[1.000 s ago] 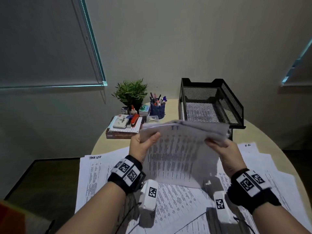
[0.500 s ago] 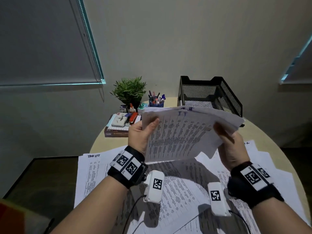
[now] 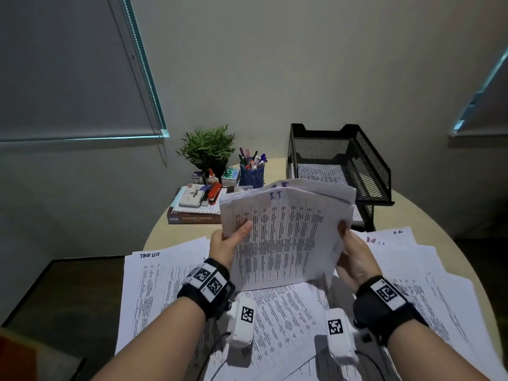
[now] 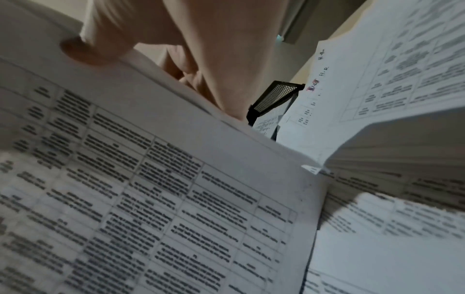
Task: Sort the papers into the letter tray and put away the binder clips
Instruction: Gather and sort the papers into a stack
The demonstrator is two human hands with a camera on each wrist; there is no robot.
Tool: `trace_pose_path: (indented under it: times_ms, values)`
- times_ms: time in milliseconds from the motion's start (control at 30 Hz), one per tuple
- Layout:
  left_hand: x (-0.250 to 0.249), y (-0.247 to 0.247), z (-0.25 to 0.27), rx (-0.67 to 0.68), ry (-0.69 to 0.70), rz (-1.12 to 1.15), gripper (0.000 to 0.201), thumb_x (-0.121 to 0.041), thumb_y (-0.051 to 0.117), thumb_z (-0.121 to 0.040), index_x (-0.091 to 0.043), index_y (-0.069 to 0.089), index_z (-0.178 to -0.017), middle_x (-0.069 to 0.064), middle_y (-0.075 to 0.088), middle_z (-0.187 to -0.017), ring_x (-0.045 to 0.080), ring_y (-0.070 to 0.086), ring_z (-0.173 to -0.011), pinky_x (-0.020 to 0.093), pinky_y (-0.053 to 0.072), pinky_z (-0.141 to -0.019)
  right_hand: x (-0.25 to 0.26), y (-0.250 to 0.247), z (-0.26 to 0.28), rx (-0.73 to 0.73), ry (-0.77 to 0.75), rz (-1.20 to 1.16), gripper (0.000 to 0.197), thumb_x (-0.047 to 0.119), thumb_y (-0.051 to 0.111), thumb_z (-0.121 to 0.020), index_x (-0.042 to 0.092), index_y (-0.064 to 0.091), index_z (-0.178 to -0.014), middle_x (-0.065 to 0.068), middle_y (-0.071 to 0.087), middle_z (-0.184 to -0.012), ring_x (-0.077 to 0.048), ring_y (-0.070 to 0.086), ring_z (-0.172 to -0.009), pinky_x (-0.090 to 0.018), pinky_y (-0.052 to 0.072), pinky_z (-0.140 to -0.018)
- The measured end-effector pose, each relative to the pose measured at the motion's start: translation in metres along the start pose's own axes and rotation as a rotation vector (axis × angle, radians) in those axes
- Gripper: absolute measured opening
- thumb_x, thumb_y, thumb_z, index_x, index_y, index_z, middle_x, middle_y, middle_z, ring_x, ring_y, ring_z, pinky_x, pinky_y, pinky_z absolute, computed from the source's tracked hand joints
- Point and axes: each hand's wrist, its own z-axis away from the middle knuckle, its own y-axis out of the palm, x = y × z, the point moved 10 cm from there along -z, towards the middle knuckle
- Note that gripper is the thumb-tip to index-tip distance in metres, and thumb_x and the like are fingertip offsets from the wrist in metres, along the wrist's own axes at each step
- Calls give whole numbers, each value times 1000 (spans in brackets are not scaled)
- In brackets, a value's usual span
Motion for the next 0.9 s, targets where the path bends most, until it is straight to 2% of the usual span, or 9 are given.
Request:
trace_pose_path:
  times_ms: [67,133,233,333,433,567,700,833,900]
  values:
    - [-2,-3,-1,4,19,-4,55,-52,84,-40,-17,69,-80,-1,75,-73,18,71,-77,48,51,-92,9,-4,0,-21,-47,-25,49,43,76,-63,11,71,-99,-13,73,-99,-25,70,-91,-37,58,-72]
    - [1,-9,-3,-7,43,8,76,-66,84,-24,-17,70,-80,-1,75,-76,24,69,-85,46,50,-91,16,-18,-3,-90,-83,-20,24,30,74,-65,16,74,-84,-7,74,-88,-21,68,-81,-31,58,-68]
    - [5,-10,-3,5,56,30,84,-68,83,-19,-15,70,-83,0,75,-77,24,69,-85,44,49,-88,28,-32,-7,-159,-159,89,29,28,78,-53,15,76,-79,1,75,-80,-10,68,-71,-22,56,-62]
    - [7,-8,-5,23,56,37,84,-66,84,-19,-15,70,-83,-1,76,-78,23,69,-87,44,48,-92,32,-36,-8,-172,-224,331,13,8,72,-74,14,73,-86,8,75,-78,-3,66,-74,-15,55,-71]
    - [6,-6,-6,50,66,55,84,-65,85,-16,-15,69,-81,-3,75,-74,18,70,-78,40,48,-87,24,-38,-10,-151,-234,541,24,-10,59,-83,7,73,-91,13,74,-76,-3,65,-79,-11,52,-75]
    - [9,-8,-8,34,50,65,85,-65,85,-19,-13,70,-85,1,76,-80,30,66,-95,51,44,-99,22,-30,-8,-126,-170,642,34,-17,53,-84,12,69,-77,22,69,-64,12,59,-63,-1,44,-65]
    - [11,-11,-13,10,40,55,78,-64,85,-24,-15,71,-82,2,75,-81,27,67,-96,45,47,-96,19,-9,-9,44,-84,596,48,-25,53,-78,18,59,-100,13,67,-95,6,64,-91,-10,49,-72]
    - [11,-6,-14,-4,47,-65,16,-7,78,-70,-8,68,-83,-15,70,-59,-7,65,-61,29,45,-81,24,12,-9,90,-127,638,18,-3,66,-82,-3,68,-99,15,73,-77,5,67,-77,-20,52,-75]
    - [6,-4,-16,-14,76,-103,19,4,73,-72,-1,69,-89,-17,69,-58,-7,65,-59,25,52,-71,37,20,-5,29,-206,531,40,16,69,-84,-14,63,-109,3,74,-83,6,67,-73,-11,53,-72]
